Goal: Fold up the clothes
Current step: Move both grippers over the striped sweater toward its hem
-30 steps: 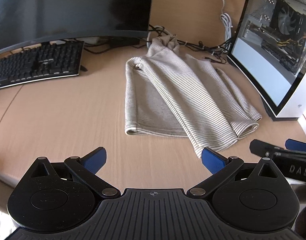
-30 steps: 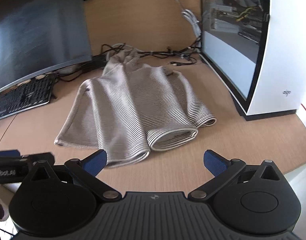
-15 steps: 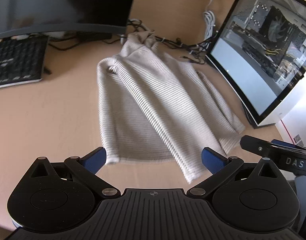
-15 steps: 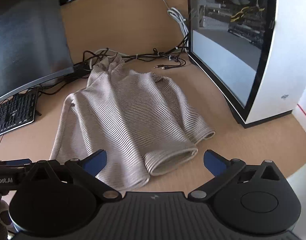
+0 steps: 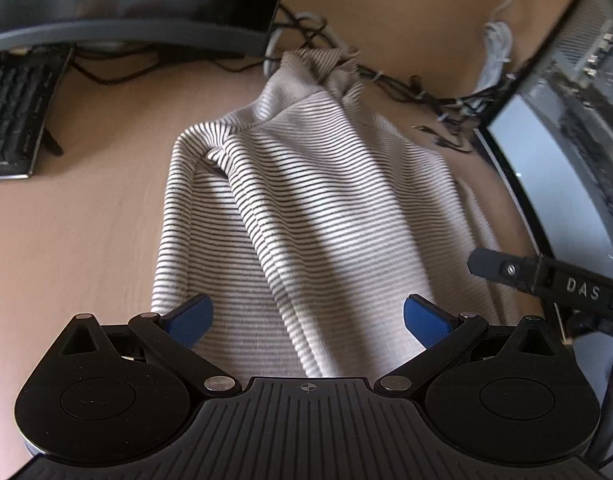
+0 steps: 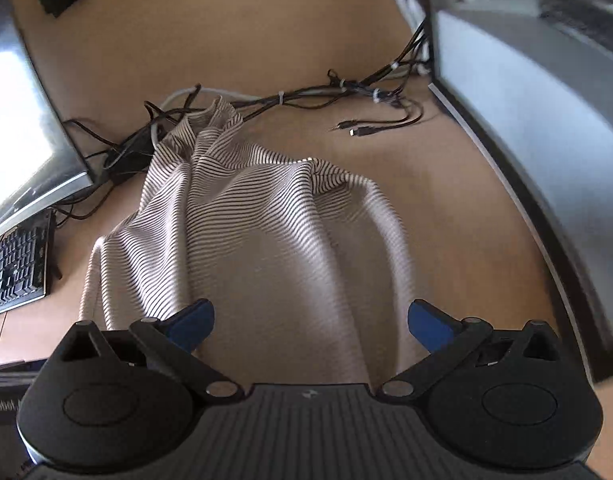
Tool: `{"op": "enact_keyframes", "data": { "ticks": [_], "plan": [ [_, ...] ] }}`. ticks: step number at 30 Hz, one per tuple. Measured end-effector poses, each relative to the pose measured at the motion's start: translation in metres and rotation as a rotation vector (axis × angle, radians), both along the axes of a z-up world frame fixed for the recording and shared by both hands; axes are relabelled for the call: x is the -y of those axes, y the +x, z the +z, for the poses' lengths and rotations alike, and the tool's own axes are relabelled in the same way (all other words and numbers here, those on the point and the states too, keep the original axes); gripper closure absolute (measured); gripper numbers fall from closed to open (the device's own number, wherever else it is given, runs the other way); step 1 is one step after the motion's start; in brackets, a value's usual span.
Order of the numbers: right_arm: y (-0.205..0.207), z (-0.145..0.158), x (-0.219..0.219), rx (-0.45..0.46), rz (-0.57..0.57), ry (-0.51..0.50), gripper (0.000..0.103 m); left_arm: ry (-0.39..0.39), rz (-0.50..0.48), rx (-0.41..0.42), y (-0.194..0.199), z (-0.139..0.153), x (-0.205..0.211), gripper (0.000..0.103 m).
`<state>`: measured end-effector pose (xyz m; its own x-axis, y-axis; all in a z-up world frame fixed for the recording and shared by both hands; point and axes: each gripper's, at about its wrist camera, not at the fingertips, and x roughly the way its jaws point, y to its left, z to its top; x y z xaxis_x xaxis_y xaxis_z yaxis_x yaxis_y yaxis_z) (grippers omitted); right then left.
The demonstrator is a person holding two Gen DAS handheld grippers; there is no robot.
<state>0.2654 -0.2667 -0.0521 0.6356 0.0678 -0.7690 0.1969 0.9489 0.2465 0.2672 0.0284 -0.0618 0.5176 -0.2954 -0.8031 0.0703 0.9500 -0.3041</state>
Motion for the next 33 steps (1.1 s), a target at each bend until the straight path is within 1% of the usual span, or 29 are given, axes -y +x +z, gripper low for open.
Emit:
{"op": "enact_keyframes", "data": {
  "ticks": [3,5,6,11,14,17,21,30,33],
  "plan": [
    [0.024,-0.015,0.002,-0.039,0.034,0.024,0.000,0.006,0.021,-0.027,0.010,-0.008,0.001,0.000],
    [0.029,-0.020,0.002,-0.058,0.040,0.041,0.000,0.011,0.035,-0.045,0.016,-0.013,0.001,0.000],
    [0.030,-0.023,0.002,-0.062,0.041,0.047,0.000,0.012,0.027,-0.043,0.016,-0.014,0.001,0.000],
    [0.026,-0.025,-0.001,-0.061,0.063,0.017,0.000,0.028,-0.052,-0.006,0.007,-0.016,0.000,0.000],
    [0.015,-0.025,-0.009,-0.067,0.066,-0.001,0.000,0.047,-0.106,0.011,0.003,-0.017,0.001,0.000],
    [0.004,-0.025,-0.016,-0.073,0.069,-0.019,0.000,0.043,-0.128,0.018,-0.002,-0.018,-0.002,0.000],
    [-0.012,-0.026,-0.025,-0.081,0.073,-0.042,0.000,0.007,-0.140,0.016,-0.015,-0.017,-0.014,0.000],
    [-0.075,-0.024,-0.034,-0.057,0.045,0.018,0.000,-0.049,-0.225,-0.008,-0.070,-0.017,-0.042,0.000],
    [-0.096,-0.024,-0.037,-0.049,0.036,0.039,0.000,-0.088,-0.246,-0.033,-0.085,-0.016,-0.051,0.000]
  ]
}}
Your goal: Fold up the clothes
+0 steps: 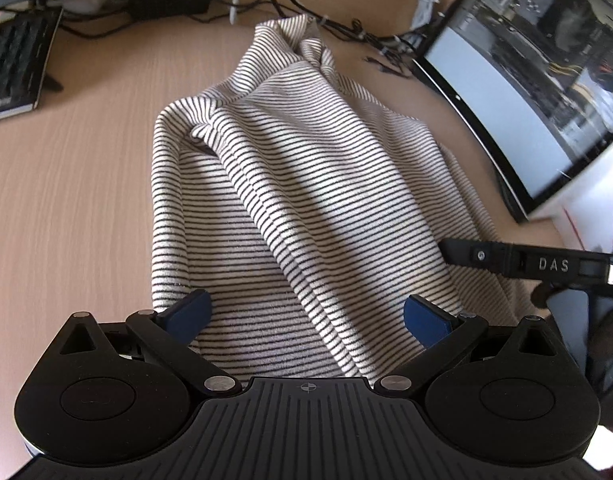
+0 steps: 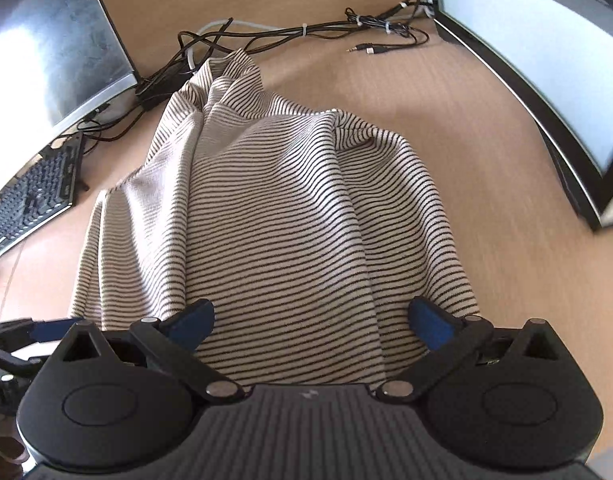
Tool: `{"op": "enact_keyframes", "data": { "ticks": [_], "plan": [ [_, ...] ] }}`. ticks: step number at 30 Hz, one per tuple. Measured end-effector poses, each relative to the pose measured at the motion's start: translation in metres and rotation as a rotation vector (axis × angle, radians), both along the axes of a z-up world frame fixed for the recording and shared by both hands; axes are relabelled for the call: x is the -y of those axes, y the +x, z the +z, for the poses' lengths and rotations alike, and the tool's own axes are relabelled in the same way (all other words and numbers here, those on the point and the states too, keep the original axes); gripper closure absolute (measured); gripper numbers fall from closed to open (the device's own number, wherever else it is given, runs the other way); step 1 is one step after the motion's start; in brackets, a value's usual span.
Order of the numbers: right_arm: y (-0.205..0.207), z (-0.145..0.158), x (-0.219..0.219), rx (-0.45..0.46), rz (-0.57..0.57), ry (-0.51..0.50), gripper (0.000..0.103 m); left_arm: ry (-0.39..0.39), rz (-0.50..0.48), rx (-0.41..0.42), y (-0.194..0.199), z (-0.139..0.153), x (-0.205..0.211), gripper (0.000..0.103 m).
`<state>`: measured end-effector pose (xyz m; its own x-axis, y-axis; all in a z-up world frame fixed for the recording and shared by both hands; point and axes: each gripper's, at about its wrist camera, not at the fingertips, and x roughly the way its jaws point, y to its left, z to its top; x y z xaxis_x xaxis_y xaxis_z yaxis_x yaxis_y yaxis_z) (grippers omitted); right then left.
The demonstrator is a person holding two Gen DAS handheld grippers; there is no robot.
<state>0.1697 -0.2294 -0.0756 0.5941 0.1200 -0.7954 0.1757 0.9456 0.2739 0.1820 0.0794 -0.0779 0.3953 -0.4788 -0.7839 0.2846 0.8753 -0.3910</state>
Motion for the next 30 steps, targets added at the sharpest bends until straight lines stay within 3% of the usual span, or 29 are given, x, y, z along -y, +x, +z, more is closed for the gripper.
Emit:
{"op": "enact_keyframes", "data": {
  "ticks": [6,11,17,22,27,30],
  "plan": [
    [-0.019,-0.001,0.004,0.033,-0.049,0.056,0.000,-0.222,-0.015,-0.091,-0.013,-0.001,-0.026,0.000],
    [-0.022,-0.003,0.016,0.063,-0.113,0.146,0.000,-0.250,-0.033,-0.082,-0.013,-0.002,-0.024,0.000],
    [-0.021,-0.005,0.017,0.071,-0.124,0.158,0.000,-0.266,-0.070,-0.093,0.002,-0.013,0.003,0.004],
    [-0.024,-0.006,0.024,0.081,-0.124,0.196,0.000,-0.296,-0.078,-0.049,0.010,-0.010,0.019,0.037],
    [-0.026,-0.008,0.042,0.083,-0.169,0.314,0.000,-0.278,0.023,-0.061,0.028,-0.008,0.018,0.085],
    [-0.026,-0.010,0.049,0.082,-0.176,0.360,0.000,-0.291,0.069,-0.008,0.037,0.009,0.009,0.090]
  ]
}}
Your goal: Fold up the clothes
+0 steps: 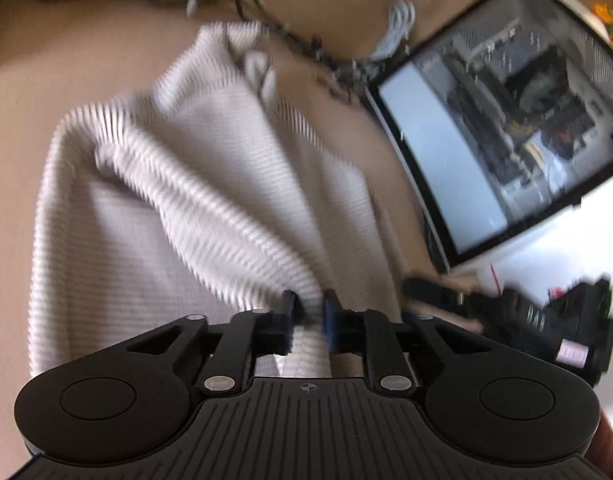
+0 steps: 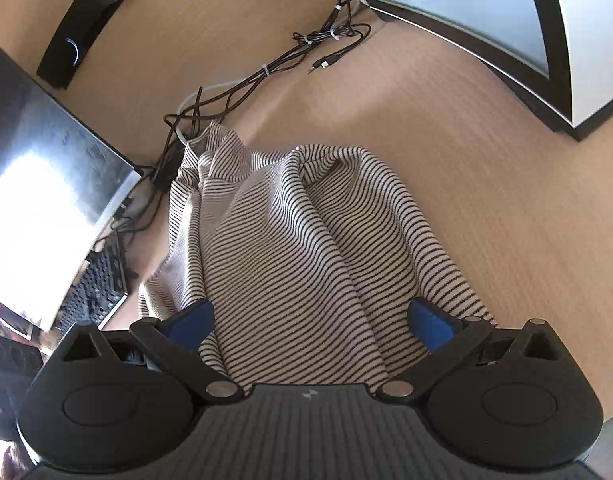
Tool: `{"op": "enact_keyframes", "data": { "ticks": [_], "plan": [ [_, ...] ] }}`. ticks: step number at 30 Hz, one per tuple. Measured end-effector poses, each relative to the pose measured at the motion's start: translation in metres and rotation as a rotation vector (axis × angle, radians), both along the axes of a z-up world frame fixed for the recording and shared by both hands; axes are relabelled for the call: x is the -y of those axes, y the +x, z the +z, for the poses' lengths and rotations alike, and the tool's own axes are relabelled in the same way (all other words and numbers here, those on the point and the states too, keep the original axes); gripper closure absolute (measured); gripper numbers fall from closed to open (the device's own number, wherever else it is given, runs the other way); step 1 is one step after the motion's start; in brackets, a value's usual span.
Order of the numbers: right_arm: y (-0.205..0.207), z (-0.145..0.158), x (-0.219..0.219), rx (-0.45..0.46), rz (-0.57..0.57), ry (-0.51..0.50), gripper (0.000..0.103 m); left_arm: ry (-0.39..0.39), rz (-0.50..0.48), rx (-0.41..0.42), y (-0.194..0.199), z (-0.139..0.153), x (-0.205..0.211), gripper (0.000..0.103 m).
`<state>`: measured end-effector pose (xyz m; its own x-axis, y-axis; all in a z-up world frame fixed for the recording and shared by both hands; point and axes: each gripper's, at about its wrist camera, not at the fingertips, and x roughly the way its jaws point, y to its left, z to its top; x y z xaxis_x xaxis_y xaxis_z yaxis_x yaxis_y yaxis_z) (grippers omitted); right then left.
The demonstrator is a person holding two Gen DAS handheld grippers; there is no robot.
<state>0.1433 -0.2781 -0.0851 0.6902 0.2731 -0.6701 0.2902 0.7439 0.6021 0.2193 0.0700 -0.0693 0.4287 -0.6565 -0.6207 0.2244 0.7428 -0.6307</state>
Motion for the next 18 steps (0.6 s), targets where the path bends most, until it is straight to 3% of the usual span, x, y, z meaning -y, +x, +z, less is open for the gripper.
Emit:
{"op": "enact_keyframes", "data": {
  "ticks": [5,10,13,15,16,18],
  "plan": [
    [0.001,0.001,-0.003,-0.003,0.037,-0.029,0.000,-0.073,0.176,0.142,0.016,0.056,-0.049,0.092],
    [0.004,0.002,-0.009,-0.016,0.058,-0.076,0.000,-0.075,0.571,0.338,0.030,0.116,-0.149,0.096],
    [0.006,0.003,-0.013,-0.023,0.070,-0.104,0.000,-0.070,0.763,0.315,0.036,0.121,-0.199,0.095],
    [0.008,0.004,-0.015,-0.029,0.078,-0.123,0.000,-0.066,0.785,0.279,0.036,0.117,-0.212,0.094],
    [0.008,0.004,-0.017,-0.031,0.082,-0.132,0.000,-0.055,0.773,0.269,0.034,0.115,-0.212,0.089],
    [0.010,0.005,-0.019,-0.036,0.091,-0.151,0.000,-0.045,0.686,0.240,0.030,0.104,-0.198,0.054]
  ]
}}
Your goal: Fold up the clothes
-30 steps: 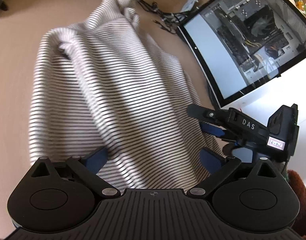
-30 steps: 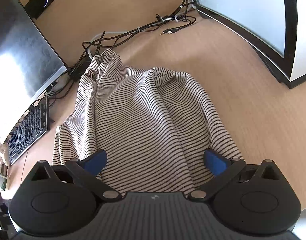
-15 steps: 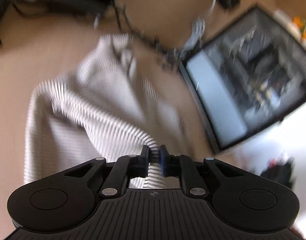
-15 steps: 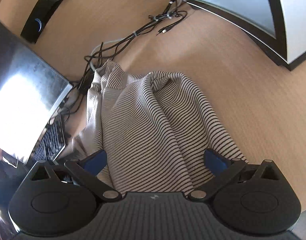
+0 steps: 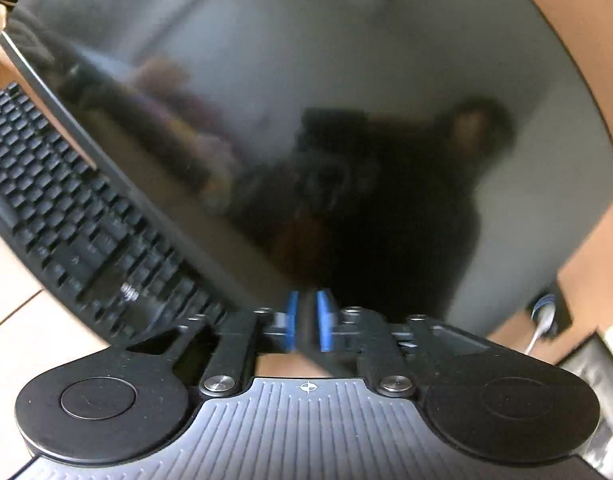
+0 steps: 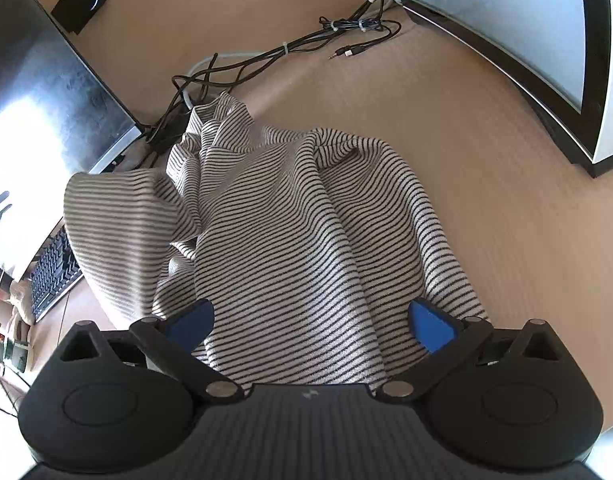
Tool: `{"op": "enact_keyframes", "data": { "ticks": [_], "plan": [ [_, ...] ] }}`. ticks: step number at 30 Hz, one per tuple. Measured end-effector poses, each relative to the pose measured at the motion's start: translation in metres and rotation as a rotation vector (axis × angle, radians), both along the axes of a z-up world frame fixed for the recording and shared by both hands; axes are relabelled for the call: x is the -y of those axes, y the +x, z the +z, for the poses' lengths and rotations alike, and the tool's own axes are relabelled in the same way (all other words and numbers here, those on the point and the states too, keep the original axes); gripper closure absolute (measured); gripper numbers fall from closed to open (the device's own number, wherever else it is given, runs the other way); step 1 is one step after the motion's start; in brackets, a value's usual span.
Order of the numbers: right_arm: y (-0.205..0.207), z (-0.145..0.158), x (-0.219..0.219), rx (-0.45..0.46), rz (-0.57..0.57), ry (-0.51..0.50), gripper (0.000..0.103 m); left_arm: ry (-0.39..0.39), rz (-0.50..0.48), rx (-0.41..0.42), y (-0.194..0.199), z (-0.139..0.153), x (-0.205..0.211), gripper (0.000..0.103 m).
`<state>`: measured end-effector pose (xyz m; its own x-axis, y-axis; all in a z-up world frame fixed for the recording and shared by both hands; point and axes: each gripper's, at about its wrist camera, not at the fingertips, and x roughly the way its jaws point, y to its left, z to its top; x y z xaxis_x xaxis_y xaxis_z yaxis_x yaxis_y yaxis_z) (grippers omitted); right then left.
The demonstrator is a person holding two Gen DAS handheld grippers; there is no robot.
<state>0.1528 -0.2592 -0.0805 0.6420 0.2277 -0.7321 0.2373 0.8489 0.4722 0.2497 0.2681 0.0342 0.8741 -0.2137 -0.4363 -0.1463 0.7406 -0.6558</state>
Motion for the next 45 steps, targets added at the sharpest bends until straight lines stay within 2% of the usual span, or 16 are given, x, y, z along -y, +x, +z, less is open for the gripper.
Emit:
{"op": "enact_keyframes", "data": {
  "ticks": [6,9,14,16,18,21,24,27,28,32,34,35,36,41,44,45],
  "plan": [
    [0.002,0.000,-0.006,-0.009,0.013,-0.042,0.000,-0.009,-0.329,-0.047,-0.009,-0.033,0.064,0.021],
    [0.000,0.000,-0.006,-0.002,0.014,-0.044,0.000,0.061,-0.508,-0.026,-0.019,-0.039,0.112,0.008],
    [-0.003,-0.001,-0.003,0.014,0.002,-0.027,0.000,0.279,-0.666,-0.031,-0.019,-0.046,0.187,0.008],
    [-0.004,-0.001,-0.003,0.018,0.005,-0.027,0.000,0.379,-0.682,-0.049,-0.015,-0.053,0.213,0.016],
    [-0.004,-0.002,-0.004,0.021,0.008,-0.026,0.000,0.481,-0.696,-0.065,-0.014,-0.058,0.228,0.083],
    [-0.005,-0.002,-0.004,0.027,0.012,-0.026,0.000,0.516,-0.610,-0.047,-0.008,-0.050,0.209,0.090],
    [-0.006,-0.002,-0.004,0.032,0.017,-0.026,0.000,0.491,-0.334,-0.007,0.012,-0.017,0.149,0.093],
    [-0.007,-0.002,-0.007,0.033,0.004,-0.044,0.000,0.423,-0.071,-0.057,0.035,-0.003,0.072,0.095],
    [-0.006,-0.002,-0.007,0.035,0.013,-0.038,0.000,0.384,-0.040,-0.080,0.040,-0.007,0.052,0.095],
    [0.002,-0.004,-0.011,0.031,0.077,0.035,0.000,0.381,-0.033,-0.187,0.045,-0.036,0.026,0.092],
    [0.009,-0.002,-0.022,0.016,0.115,0.000,0.000,0.319,-0.062,-0.222,0.040,-0.049,0.021,0.078],
    [0.013,-0.002,-0.029,0.007,0.131,-0.040,0.000,0.280,-0.081,-0.236,0.036,-0.055,0.019,0.057],
    [0.015,-0.001,-0.036,-0.006,0.147,-0.088,0.000,0.248,-0.094,-0.243,0.033,-0.058,0.019,0.044],
    [0.021,-0.006,-0.078,-0.060,0.221,-0.353,0.000,0.194,-0.093,-0.261,-0.001,-0.063,0.005,0.033],
    [0.018,-0.009,-0.084,-0.057,0.221,-0.409,0.000,0.173,-0.046,-0.265,-0.023,-0.057,-0.012,0.031],
    [0.018,-0.010,-0.084,-0.056,0.221,-0.420,0.000,0.174,-0.029,-0.264,-0.031,-0.054,-0.018,0.023]
  ]
}}
